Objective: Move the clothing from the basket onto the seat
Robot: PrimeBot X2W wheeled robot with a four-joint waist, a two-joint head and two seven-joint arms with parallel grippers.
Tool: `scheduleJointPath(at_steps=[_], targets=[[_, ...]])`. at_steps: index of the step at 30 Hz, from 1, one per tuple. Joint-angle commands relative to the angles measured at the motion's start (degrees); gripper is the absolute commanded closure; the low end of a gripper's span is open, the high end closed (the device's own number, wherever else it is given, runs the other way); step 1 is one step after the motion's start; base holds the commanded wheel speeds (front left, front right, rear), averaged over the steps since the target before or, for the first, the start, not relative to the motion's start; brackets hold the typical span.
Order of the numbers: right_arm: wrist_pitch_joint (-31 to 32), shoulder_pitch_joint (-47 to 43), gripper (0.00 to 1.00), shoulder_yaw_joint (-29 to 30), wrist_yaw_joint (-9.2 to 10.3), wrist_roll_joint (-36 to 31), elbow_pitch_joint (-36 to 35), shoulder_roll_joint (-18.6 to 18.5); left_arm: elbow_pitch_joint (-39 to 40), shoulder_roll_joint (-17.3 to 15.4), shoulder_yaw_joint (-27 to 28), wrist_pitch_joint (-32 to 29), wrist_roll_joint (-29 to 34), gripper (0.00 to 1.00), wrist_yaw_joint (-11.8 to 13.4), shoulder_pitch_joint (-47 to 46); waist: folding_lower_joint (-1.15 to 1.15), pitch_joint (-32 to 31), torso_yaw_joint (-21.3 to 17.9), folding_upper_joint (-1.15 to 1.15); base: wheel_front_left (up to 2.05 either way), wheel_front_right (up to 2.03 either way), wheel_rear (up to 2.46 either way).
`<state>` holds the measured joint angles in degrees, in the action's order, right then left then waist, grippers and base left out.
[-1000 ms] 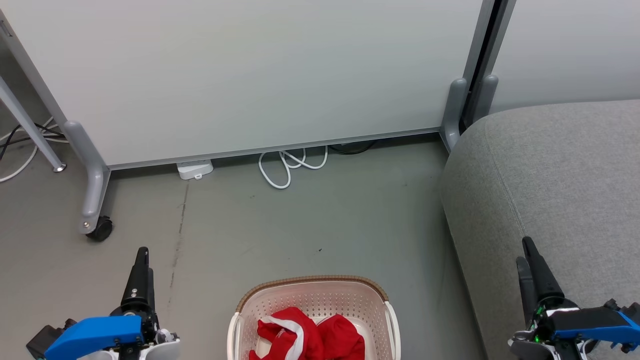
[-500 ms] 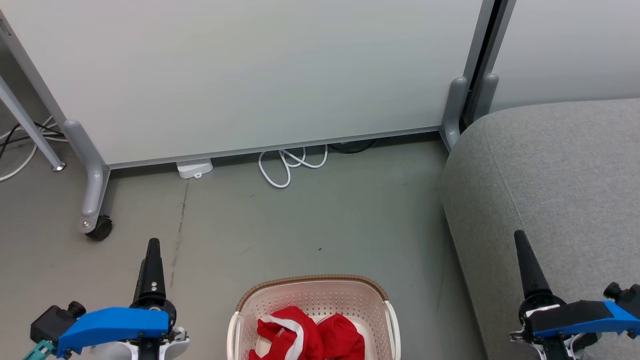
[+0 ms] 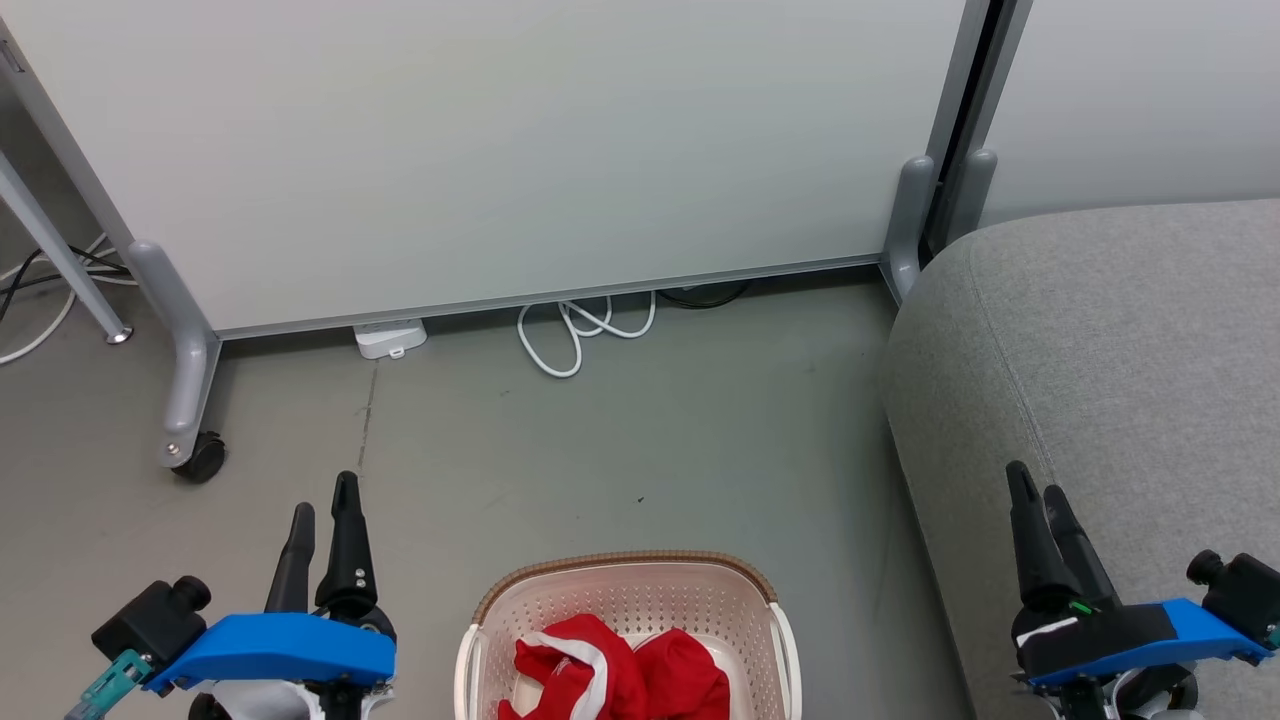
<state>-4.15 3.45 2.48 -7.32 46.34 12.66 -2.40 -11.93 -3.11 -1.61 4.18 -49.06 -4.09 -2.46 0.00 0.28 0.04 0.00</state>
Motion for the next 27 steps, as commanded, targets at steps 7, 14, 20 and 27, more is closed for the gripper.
scheduleJointPath(at_steps=[7, 14, 20, 27], targets=[[-1.2, 0.0, 0.00, -0.3, -0.15, -7.6, -0.3, -0.4, 1.4, -0.9, -1.4, 1.6, 7.8, 0.00, 0.4, -0.1, 0.00, -0.2, 0.0, 0.00, 0.00, 0.00, 0.00], [-1.7, -0.2, 0.00, -0.8, -0.16, -12.7, -0.2, -0.4, 0.9, -1.1, -2.3, 2.8, 12.8, 0.00, 0.4, 0.2, 0.00, -0.2, 0.0, 0.00, 0.00, 0.00, 0.00], [-2.2, -0.3, 0.00, -0.9, -0.16, -17.0, -0.3, -0.5, 0.6, -1.2, -2.9, 3.8, 16.7, 0.00, 0.7, 0.2, 0.00, -0.2, 0.1, 0.00, 0.00, 0.00, 0.00], [-2.8, -0.5, 0.00, -1.0, -0.17, -21.5, -0.3, -0.5, 0.6, -1.3, -3.3, 4.8, 20.8, 0.00, 0.9, 0.4, 0.00, -0.2, 0.2, 0.00, 0.00, 0.00, 0.00]])
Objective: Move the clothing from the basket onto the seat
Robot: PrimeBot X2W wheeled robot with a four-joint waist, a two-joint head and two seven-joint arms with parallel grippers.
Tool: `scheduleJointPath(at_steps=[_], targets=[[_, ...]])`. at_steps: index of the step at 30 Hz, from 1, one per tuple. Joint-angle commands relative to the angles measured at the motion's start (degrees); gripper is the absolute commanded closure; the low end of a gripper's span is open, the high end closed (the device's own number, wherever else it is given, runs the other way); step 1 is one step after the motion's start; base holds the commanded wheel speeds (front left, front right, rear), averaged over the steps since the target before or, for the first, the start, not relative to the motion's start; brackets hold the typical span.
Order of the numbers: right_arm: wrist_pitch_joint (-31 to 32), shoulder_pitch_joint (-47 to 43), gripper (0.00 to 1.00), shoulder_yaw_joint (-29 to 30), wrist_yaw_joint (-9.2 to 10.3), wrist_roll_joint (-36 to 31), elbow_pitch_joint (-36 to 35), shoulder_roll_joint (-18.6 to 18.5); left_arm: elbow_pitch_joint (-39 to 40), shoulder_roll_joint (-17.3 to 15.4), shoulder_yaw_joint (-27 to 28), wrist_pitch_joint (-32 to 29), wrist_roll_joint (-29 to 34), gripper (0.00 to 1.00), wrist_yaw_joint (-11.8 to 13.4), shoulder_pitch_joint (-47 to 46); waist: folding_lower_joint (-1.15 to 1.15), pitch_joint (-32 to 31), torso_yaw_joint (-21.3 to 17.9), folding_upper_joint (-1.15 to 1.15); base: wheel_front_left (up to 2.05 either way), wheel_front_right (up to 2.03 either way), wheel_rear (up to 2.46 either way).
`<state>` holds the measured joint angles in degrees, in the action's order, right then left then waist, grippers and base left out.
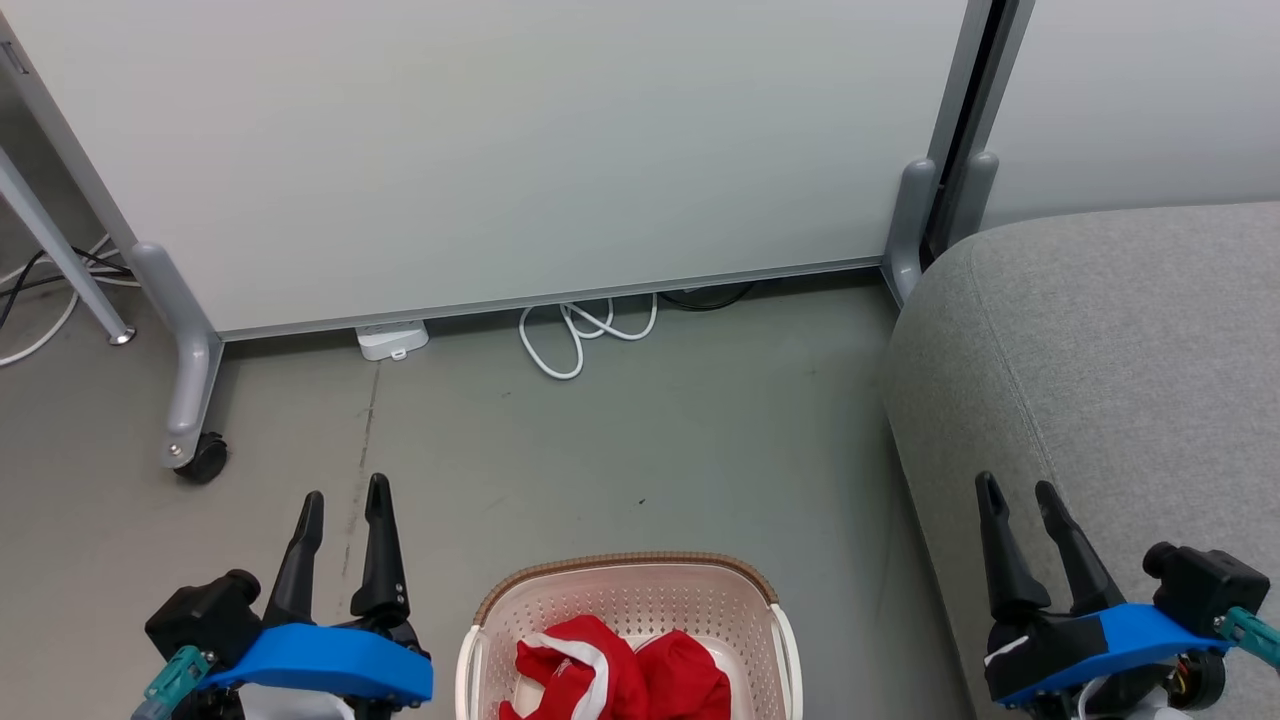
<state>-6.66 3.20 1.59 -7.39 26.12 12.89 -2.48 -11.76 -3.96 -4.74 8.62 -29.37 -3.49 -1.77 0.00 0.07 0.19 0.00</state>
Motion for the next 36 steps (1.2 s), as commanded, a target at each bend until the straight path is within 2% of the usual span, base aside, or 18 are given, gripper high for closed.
scheduleJointPath(at_steps=[1, 7, 36], targets=[[-0.4, -0.2, 0.00, -0.2, -0.10, -1.8, -0.5, -0.4, 0.4, -0.4, -0.2, 0.6, 1.6, 0.00, 0.3, -0.3, 0.00, 0.0, 0.0, 0.00, 0.00, 0.00, 0.00], [-1.1, -0.3, 0.00, -0.5, -0.11, -4.9, -0.5, -0.5, -0.8, -0.3, -0.6, 1.4, 4.0, 0.00, -0.5, -0.3, 0.00, 0.0, 0.0, 0.00, 0.00, 0.00, 0.00], [-3.9, -1.2, 0.00, -1.1, -0.14, -18.4, -0.3, -0.5, -2.5, 0.5, -1.0, 4.9, 14.9, 0.00, -0.3, 0.4, 0.00, -0.2, -0.2, 0.00, 0.00, 0.00, 0.00]])
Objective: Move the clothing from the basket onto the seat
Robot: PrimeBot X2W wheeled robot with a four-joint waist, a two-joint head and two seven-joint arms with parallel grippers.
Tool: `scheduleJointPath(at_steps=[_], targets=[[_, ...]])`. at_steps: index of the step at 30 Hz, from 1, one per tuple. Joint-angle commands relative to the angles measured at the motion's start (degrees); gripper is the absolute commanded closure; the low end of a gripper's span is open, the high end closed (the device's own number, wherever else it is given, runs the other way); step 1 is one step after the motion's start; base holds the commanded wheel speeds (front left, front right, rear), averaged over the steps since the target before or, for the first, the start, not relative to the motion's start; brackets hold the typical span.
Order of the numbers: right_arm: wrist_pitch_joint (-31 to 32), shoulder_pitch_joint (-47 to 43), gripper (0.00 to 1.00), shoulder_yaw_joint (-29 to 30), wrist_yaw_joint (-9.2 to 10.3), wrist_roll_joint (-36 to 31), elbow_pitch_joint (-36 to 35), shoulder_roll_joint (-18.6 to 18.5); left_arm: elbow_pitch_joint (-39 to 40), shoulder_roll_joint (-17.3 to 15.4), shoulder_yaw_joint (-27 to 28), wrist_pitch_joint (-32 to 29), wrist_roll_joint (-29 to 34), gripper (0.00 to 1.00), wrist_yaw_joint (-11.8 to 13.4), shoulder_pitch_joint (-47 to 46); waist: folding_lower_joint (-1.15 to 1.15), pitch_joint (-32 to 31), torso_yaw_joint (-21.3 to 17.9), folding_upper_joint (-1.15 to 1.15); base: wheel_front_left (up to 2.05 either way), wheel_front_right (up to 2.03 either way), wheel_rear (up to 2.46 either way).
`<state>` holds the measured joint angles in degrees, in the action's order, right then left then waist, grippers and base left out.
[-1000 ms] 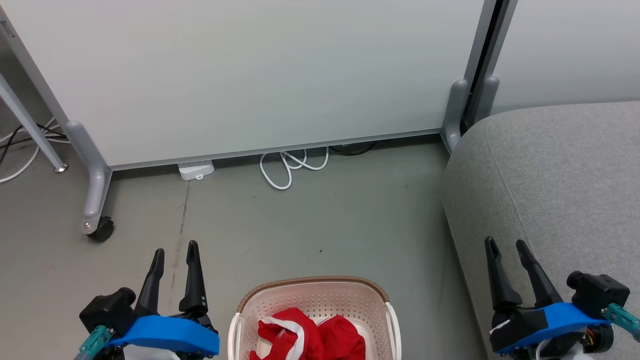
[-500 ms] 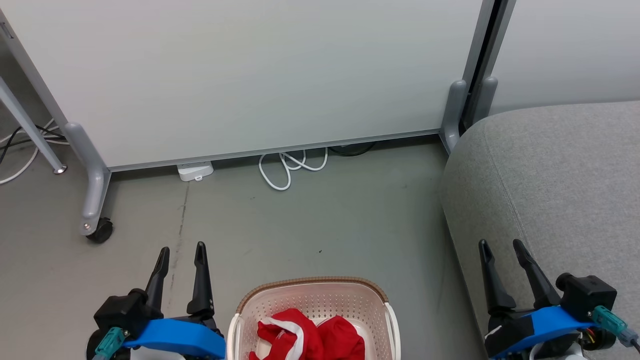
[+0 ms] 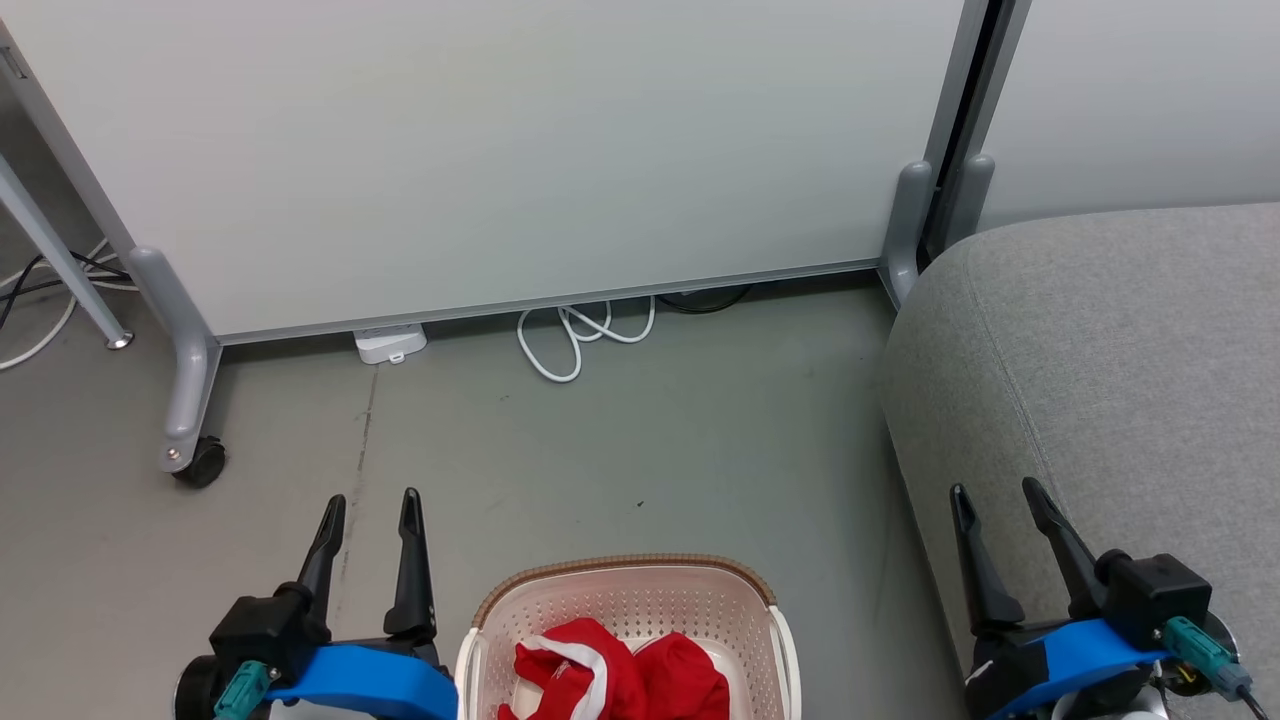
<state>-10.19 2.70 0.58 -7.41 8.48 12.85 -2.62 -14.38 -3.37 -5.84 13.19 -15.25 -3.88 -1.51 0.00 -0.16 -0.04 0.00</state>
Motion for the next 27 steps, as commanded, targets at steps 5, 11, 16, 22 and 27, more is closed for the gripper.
scheduleJointPath(at_steps=[5, 11, 16, 22, 27], targets=[[-0.7, -0.9, 0.00, 0.0, -0.13, -2.5, 0.0, -0.4, -0.5, 0.0, 0.0, 0.8, 2.1, 0.00, -0.1, 0.2, 0.00, 0.0, 0.0, 0.00, 0.00, 0.00, 0.00], [-1.2, -0.9, 0.00, -0.1, -0.13, -4.7, 0.1, -0.4, -1.3, 0.1, 0.1, 1.4, 3.1, 0.00, -0.3, 0.1, 0.00, 0.0, 0.0, 0.00, 0.00, 0.00, 0.00], [-1.8, -1.0, 0.00, -0.1, -0.13, -6.4, 0.2, -0.4, -1.6, 0.2, -0.1, 1.9, 4.5, 0.00, -0.2, 0.1, 0.00, 0.0, 0.0, 0.00, 0.00, 0.00, 0.00], [-2.1, -1.0, 0.00, -0.1, -0.14, -6.7, 0.2, -0.4, -1.7, 0.3, 0.1, 2.1, 4.4, 0.00, 0.0, 0.2, 0.00, 0.1, 0.0, 0.00, 0.00, 0.00, 0.00], [-2.2, -1.1, 0.00, -0.1, -0.14, -6.3, 0.3, -0.4, -1.6, 0.3, 0.4, 2.1, 4.2, 0.00, 0.1, 0.3, 0.00, 0.1, 0.0, 0.00, 0.00, 0.00, 0.00]])
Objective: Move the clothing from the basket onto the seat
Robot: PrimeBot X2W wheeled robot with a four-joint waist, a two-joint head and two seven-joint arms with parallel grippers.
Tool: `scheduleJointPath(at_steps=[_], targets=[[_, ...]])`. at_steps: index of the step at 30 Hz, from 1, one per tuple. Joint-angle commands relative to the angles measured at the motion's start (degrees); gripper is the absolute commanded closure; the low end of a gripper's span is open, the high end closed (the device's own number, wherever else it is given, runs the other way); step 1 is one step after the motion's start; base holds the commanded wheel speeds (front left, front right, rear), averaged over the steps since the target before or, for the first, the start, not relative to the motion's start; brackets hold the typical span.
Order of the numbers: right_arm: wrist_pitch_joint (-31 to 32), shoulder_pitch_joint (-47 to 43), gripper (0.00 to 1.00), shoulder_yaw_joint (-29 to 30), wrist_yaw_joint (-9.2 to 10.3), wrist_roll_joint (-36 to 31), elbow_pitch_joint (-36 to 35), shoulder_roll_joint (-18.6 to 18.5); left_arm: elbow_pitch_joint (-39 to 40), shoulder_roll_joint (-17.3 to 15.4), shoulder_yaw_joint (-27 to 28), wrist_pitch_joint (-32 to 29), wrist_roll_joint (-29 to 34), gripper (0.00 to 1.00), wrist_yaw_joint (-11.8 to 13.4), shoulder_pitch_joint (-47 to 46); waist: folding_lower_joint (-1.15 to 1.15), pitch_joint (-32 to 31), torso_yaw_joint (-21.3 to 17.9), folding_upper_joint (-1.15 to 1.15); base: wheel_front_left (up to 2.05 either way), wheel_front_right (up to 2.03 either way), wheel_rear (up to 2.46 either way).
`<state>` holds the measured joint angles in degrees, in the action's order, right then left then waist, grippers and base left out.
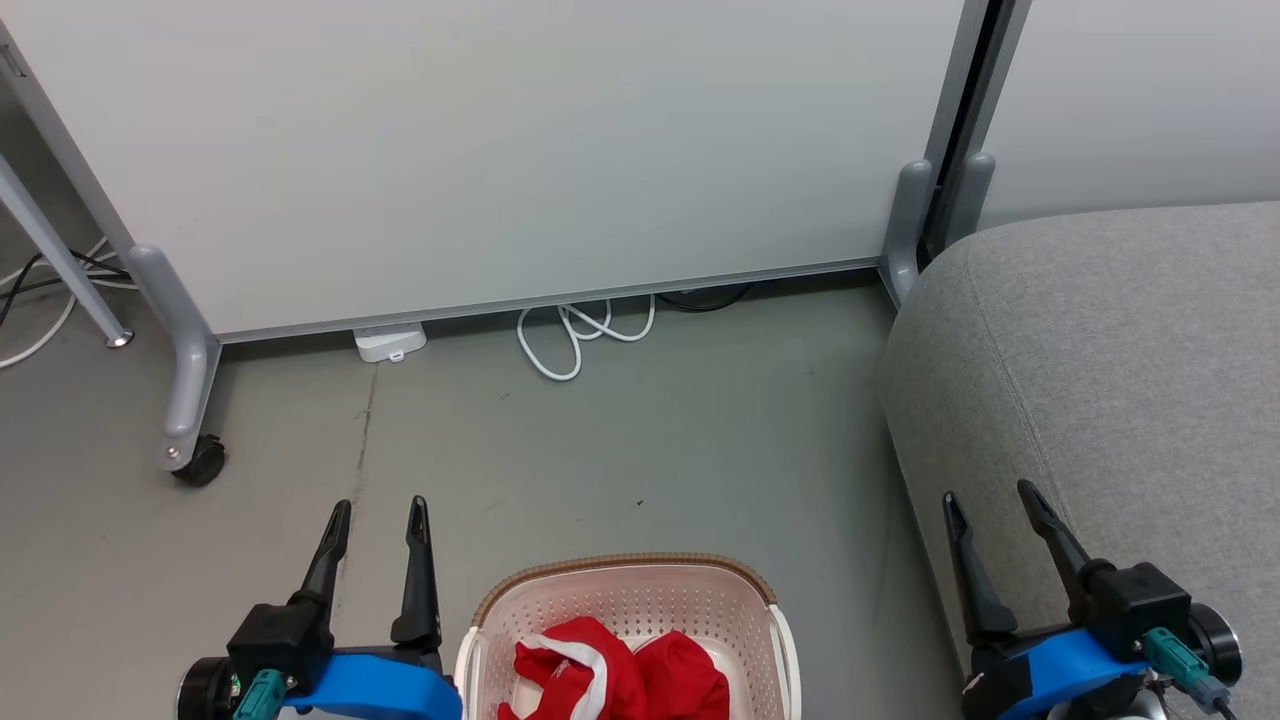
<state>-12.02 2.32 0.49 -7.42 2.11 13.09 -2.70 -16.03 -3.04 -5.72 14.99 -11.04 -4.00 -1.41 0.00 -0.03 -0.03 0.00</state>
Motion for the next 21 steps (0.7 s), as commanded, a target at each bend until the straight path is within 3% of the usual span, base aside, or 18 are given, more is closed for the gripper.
scheduleJointPath(at_steps=[1, 9, 21], targets=[[-0.3, -0.7, 0.00, 0.0, -0.13, 0.1, 0.1, -0.3, 0.1, 0.0, 0.3, 0.3, -0.1, 0.00, 0.2, 0.3, 0.00, 0.0, 0.0, 0.00, 0.00, 0.00, 0.00], [-0.5, -0.4, 0.00, -0.3, -0.13, 0.4, 0.1, -0.3, 0.0, 0.1, 0.4, 0.3, -0.2, 0.00, 0.2, 0.5, 0.00, 0.5, -0.3, 0.00, 0.00, 0.00, 0.00], [-1.0, 2.4, 0.00, -1.5, -0.12, 0.3, -1.1, -0.3, -3.0, -0.3, 0.2, 0.3, 1.5, 0.00, 0.0, -1.8, 0.00, 7.0, -5.2, 0.00, 0.00, 0.00, 0.00]])
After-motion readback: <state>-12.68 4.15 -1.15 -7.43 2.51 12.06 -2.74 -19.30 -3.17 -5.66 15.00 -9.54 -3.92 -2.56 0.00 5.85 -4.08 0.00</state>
